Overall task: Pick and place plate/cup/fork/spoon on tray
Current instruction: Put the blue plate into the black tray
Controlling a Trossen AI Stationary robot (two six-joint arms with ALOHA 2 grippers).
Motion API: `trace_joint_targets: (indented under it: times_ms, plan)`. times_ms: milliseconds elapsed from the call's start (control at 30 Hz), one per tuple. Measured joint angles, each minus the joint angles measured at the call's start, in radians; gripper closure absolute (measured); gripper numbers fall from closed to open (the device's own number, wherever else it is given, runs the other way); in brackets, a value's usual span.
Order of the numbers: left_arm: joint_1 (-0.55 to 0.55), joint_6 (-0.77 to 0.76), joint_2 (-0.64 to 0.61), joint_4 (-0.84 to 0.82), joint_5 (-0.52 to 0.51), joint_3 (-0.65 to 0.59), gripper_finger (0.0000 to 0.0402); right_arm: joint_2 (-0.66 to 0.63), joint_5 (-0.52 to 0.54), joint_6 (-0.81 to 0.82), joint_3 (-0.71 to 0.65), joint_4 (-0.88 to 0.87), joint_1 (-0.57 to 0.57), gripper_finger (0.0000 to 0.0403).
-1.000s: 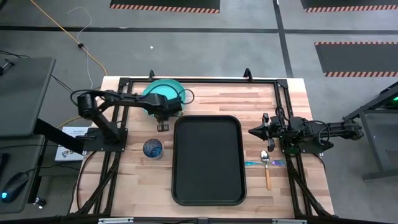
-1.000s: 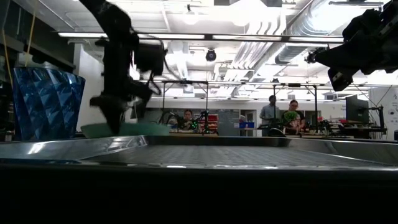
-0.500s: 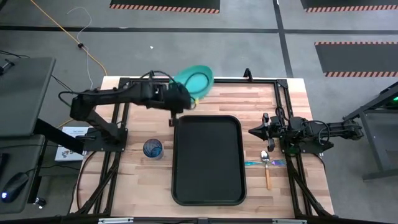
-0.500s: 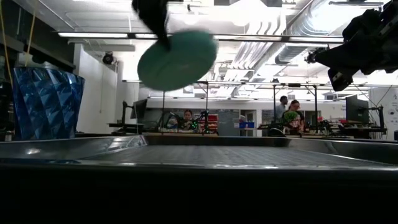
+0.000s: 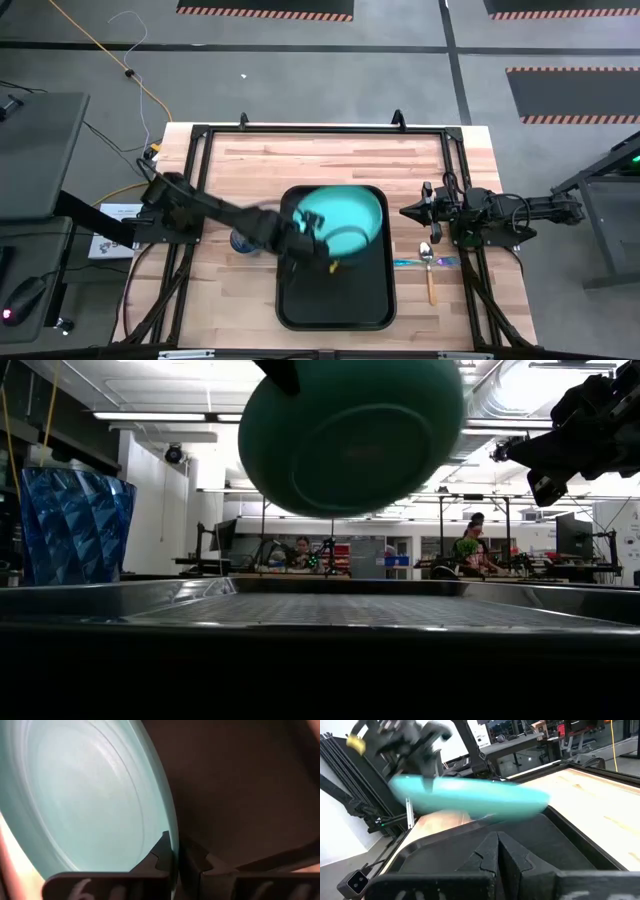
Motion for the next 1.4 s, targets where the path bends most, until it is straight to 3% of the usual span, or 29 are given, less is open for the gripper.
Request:
trace_joint_targets:
  times_ms: [233, 467, 867, 1400]
  plan:
    - [-0.059, 0.122, 0.115, 0.13, 0.105, -0.003, 0.04, 0.0, 0.0, 0.0, 0.0, 0.0, 0.0, 0.0402]
    - [-0.062, 0.13, 0.189, 0.194, 0.069, -0.003, 0.04, 0.0, 0.001, 0.0, 0.0, 0.0, 0.0, 0.0402]
    - [-0.077, 0.088, 0.296, 0.129, 0.058, -0.001, 0.0398, 0.0, 0.001, 0.0, 0.0, 0.0, 0.0, 0.0402]
    - [-0.078, 0.042, 0.313, 0.132, 0.077, -0.003, 0.0368, 0.0, 0.001, 0.0, 0.0, 0.0, 0.0, 0.0402]
